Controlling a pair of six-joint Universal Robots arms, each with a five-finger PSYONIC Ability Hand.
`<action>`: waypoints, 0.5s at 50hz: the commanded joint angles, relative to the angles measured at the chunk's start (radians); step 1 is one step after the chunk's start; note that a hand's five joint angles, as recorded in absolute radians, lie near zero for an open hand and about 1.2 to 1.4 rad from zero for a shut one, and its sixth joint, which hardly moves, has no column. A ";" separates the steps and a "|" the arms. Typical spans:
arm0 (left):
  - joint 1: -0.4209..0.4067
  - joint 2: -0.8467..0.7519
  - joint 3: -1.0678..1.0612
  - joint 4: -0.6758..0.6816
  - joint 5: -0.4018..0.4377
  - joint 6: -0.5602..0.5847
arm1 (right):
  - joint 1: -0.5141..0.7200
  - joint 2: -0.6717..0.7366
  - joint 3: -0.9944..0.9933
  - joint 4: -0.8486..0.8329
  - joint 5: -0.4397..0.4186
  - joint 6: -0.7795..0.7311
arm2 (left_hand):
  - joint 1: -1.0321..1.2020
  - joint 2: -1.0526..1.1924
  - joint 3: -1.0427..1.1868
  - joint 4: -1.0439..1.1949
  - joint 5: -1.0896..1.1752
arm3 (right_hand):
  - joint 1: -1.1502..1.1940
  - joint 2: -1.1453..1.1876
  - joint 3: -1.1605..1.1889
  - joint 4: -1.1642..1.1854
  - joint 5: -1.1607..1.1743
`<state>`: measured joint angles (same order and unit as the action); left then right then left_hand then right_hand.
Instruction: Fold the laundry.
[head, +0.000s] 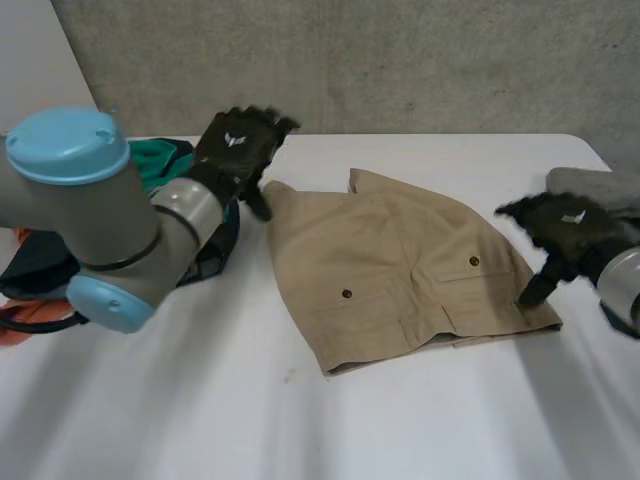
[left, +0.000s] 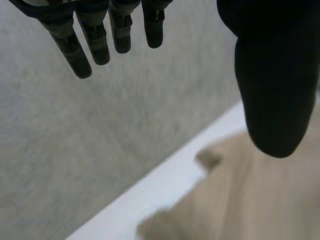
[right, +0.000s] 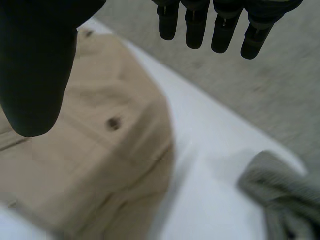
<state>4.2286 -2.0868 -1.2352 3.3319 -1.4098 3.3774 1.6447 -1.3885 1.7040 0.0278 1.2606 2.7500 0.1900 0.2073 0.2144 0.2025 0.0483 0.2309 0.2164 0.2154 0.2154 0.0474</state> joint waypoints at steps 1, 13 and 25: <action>0.109 -0.148 0.006 -0.075 0.124 0.227 | 0.069 0.108 0.049 -0.029 0.011 -0.078 | -0.003 -0.020 -0.027 -0.015 -0.036 | -0.056 -0.042 -0.041 -0.041 -0.047; 0.097 -0.369 0.190 -0.052 0.198 0.253 | 0.107 0.178 0.146 -0.258 0.022 -0.113 | 0.091 0.074 0.067 0.078 0.058 | 0.118 0.133 0.134 0.134 0.127; 0.070 -0.493 0.318 -0.029 0.207 0.260 | 0.259 0.190 0.184 -0.347 0.022 -0.102 | 0.164 0.147 0.140 0.152 0.132 | 0.115 0.130 0.131 0.131 0.124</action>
<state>4.3117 -2.5379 -0.9541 3.2945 -1.2070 3.6358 1.8603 -1.2079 1.8935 -0.2969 1.2794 2.6458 0.2734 0.2743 0.2702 0.2788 0.1054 0.2717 0.2793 0.2824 0.2838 0.1163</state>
